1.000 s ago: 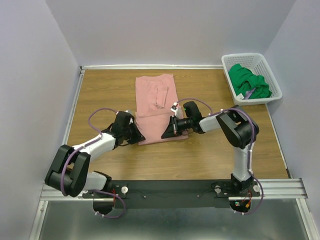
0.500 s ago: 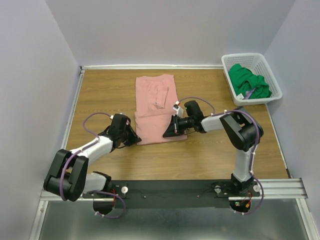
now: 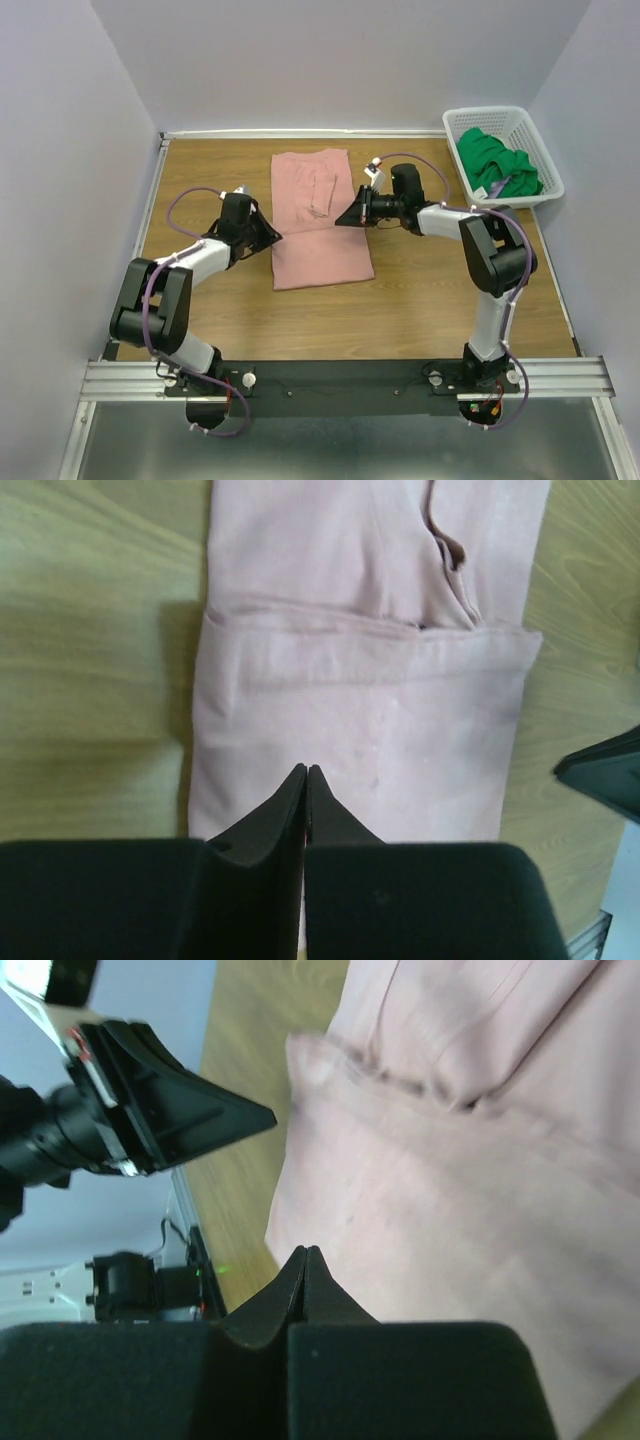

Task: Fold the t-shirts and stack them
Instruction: Fold the tshirt

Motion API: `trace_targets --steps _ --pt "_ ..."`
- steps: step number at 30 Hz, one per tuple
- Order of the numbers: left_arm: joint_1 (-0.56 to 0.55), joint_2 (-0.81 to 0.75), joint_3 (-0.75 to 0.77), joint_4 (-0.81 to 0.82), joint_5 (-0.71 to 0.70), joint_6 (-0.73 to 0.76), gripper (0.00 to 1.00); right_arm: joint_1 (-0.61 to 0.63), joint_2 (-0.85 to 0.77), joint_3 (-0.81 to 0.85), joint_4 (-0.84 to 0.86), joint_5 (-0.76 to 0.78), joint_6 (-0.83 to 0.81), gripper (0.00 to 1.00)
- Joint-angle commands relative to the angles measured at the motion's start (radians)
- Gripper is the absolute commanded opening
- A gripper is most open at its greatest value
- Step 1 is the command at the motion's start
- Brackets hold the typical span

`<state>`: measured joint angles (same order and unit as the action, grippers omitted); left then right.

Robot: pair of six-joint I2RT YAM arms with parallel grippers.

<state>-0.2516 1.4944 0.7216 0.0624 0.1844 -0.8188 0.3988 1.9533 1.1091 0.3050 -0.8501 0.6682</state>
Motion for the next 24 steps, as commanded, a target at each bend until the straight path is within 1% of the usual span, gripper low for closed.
trace_targets --steps 1,6,7,11,15,16,19,20,21,22,23,24 --pt "0.052 0.098 0.018 0.074 0.027 0.032 0.07 -0.047 0.094 0.073 -0.009 -0.004 -0.009 0.01" --pt "0.080 0.196 0.035 0.105 0.046 0.033 0.06 -0.100 0.215 0.135 0.014 0.011 0.014 0.01" --pt "0.081 0.202 0.033 0.111 0.046 0.027 0.05 -0.106 0.252 0.139 0.013 0.017 0.013 0.01" --pt "0.087 0.221 0.027 0.128 0.064 0.018 0.05 -0.132 0.305 0.126 0.016 0.072 0.025 0.01" --pt "0.101 0.196 0.018 0.093 0.069 0.013 0.05 -0.146 0.285 0.106 0.008 0.060 -0.007 0.01" --pt "0.101 0.161 0.015 0.064 0.063 0.020 0.06 -0.146 0.265 0.104 -0.019 0.059 -0.021 0.01" --pt "0.101 0.058 0.018 -0.024 0.012 0.035 0.11 -0.146 0.161 0.104 -0.095 0.086 -0.097 0.04" --pt "0.101 -0.001 0.021 -0.051 -0.028 0.036 0.17 -0.146 0.097 0.092 -0.133 0.101 -0.122 0.05" --pt "0.101 -0.002 0.022 -0.067 -0.048 0.040 0.20 -0.144 0.096 0.092 -0.153 0.112 -0.136 0.07" --pt "0.098 -0.060 0.024 -0.128 -0.066 0.053 0.24 -0.140 0.034 0.077 -0.176 0.127 -0.146 0.10" --pt "0.094 -0.086 0.025 -0.159 -0.088 0.059 0.29 -0.138 0.000 0.068 -0.197 0.146 -0.157 0.12" --pt "0.086 -0.136 0.029 -0.188 -0.127 0.064 0.38 -0.134 -0.032 0.052 -0.243 0.198 -0.174 0.15"
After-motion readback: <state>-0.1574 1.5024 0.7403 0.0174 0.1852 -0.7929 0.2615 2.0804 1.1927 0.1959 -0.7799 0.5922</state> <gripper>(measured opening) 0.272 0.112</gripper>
